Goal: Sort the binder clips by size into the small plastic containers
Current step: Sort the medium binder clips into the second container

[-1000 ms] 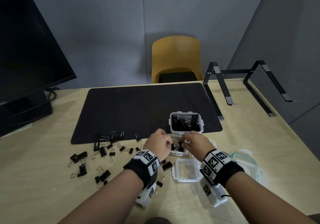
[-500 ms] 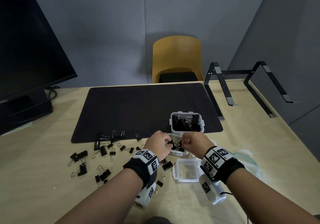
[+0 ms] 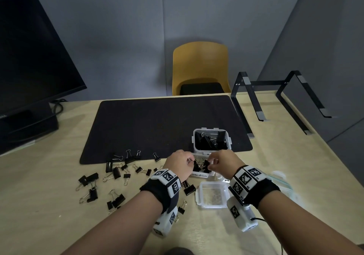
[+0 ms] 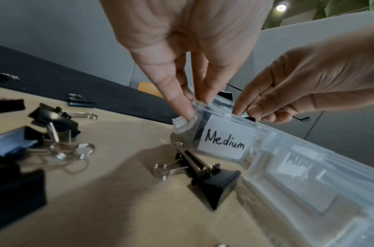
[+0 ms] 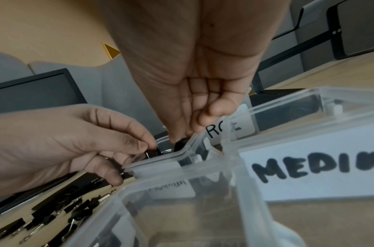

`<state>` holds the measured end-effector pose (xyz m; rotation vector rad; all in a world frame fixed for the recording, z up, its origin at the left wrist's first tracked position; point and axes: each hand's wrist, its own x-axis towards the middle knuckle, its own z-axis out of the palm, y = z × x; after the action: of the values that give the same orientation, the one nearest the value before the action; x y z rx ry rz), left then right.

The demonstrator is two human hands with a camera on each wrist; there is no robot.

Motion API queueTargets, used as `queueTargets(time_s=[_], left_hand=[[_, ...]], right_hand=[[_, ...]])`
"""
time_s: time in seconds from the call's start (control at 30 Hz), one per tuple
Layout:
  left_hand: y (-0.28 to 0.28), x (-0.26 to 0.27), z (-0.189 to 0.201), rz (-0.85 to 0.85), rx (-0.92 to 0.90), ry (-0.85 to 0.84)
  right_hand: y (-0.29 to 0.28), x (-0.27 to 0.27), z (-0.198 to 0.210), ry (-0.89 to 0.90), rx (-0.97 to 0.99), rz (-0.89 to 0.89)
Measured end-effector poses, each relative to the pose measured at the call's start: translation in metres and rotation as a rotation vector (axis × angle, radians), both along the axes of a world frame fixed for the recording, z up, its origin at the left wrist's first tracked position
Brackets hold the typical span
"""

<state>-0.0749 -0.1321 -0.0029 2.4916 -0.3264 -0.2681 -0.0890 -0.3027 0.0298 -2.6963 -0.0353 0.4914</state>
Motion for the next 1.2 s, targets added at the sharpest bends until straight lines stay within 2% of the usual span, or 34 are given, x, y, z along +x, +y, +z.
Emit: queueTargets(time_s=[0.47, 0.57, 0.8, 0.93, 1.2], left_hand=[[-0.004, 0.004, 0.002, -0.077, 0.075, 0.079], [-0.002, 0.007, 0.001, -0.092, 0.069, 0.081], [-0.006, 0.012, -0.001, -0.090, 0.055, 0.032], [-0.008, 0.014, 0.003, -0.110, 0.109, -0.006], [-0.008, 0.011, 0.001, -0.093, 0.069, 0.027]], right_hand=[[0.006, 0.000, 0.003, 0.073, -0.121, 0.057], [0.004, -0.002, 0.004, 0.085, -0.061, 0.051], [0.001, 0.000, 0.002, 0.062, -0.051, 0.031], [-0.005, 0.003, 0.008, 0.031, -0.057, -0.005], [-0.005, 0.003, 0.007, -0.022, -0.046, -0.031]])
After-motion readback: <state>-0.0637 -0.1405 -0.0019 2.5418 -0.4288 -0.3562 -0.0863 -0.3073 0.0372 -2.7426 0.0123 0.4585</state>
